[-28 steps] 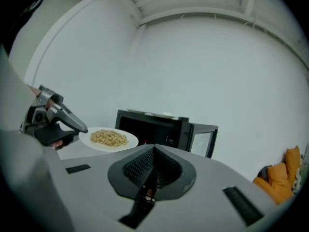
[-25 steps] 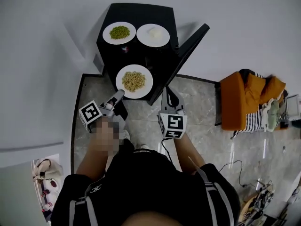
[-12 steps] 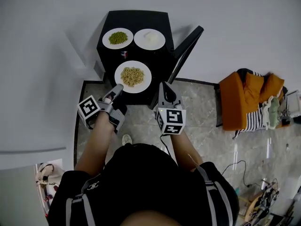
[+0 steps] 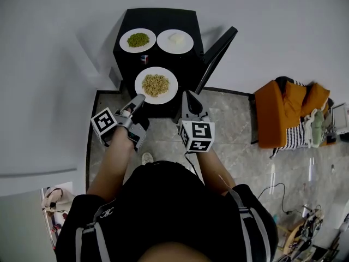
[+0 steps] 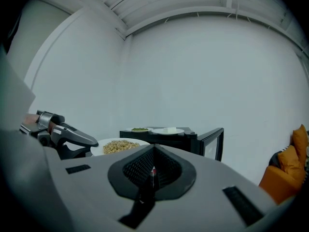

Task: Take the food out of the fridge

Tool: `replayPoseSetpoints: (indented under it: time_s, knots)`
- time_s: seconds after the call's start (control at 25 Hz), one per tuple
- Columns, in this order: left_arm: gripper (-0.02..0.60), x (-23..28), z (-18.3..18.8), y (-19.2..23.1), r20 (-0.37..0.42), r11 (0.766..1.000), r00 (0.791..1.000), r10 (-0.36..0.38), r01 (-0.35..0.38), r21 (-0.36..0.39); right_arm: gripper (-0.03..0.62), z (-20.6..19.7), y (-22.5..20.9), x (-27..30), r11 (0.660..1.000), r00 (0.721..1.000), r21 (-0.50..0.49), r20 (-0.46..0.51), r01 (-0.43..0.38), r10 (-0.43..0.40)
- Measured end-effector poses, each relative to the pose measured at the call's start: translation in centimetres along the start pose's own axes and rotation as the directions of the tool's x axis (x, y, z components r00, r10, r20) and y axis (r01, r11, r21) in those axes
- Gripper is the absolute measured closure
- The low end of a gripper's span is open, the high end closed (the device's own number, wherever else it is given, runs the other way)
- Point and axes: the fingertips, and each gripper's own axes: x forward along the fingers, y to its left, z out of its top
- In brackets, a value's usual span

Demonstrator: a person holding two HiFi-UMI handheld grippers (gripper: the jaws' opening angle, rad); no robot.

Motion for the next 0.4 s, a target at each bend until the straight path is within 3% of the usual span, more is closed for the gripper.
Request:
replayPoseSetpoints:
  time_s: [0.4]
  knots:
    - [0.572, -0.2, 1.0, 0.2, -0.006, 1.0, 1.0, -0.019, 0.019, -0.009, 0.595, 0.1, 1.4, 0.9, 1.0, 1.0, -0.01, -0.004, -0.012, 0.012]
